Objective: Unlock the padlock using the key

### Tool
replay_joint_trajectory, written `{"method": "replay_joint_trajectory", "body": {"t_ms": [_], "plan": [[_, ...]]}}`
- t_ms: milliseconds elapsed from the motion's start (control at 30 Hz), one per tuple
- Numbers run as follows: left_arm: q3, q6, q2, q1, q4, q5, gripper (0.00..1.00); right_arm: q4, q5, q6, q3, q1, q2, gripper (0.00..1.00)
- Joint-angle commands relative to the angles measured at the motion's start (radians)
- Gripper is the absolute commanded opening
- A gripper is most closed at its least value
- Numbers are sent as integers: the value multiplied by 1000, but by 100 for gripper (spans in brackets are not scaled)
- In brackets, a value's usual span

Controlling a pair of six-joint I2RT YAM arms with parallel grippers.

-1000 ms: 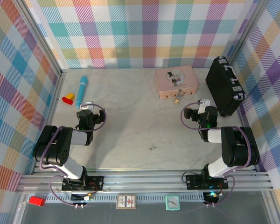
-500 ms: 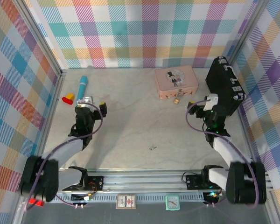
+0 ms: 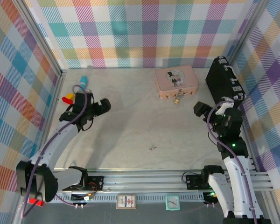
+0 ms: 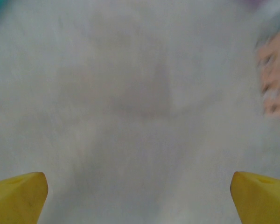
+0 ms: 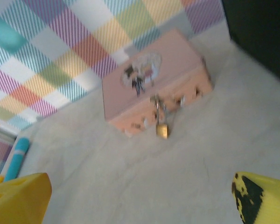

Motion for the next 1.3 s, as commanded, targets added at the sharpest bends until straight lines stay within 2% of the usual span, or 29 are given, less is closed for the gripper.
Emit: {"method": "replay_joint_trajectory", "body": {"t_ms": [0, 167, 333, 433, 633, 800, 867, 967, 1033, 1100, 1267], "plan": [[30, 25, 13, -113, -238, 75, 100, -232, -122, 49, -5, 2, -11, 99], [34, 5, 19, -327, -308, 40, 100, -366, -181, 87, -27, 4, -56, 99], [76, 1, 67, -551, -337, 6, 100, -419, -229, 145, -76, 4, -100, 99], [125, 31, 127, -654, -365, -24, 100, -437, -239, 163, -102, 5, -119, 99], [199, 54, 253, -767, -388, -56, 94, -445, -284, 242, -163, 4, -156, 97], [178, 42, 247, -783, -359, -68, 96, -429, -314, 384, -227, 42, -195, 88], [155, 36, 226, -783, -347, -85, 97, -408, -292, 437, -249, 96, -194, 84], [119, 24, 179, -783, -328, -123, 99, -366, -185, 517, -255, 262, -131, 80], [93, 20, 140, -783, -320, -150, 100, -302, -92, 575, -238, 429, -35, 80], [68, 13, 99, -783, -317, -181, 100, -273, -15, 610, -190, 549, 83, 80], [-15, -12, -23, -781, -319, -291, 100, -171, 45, 712, -107, 724, 316, 79]]}}
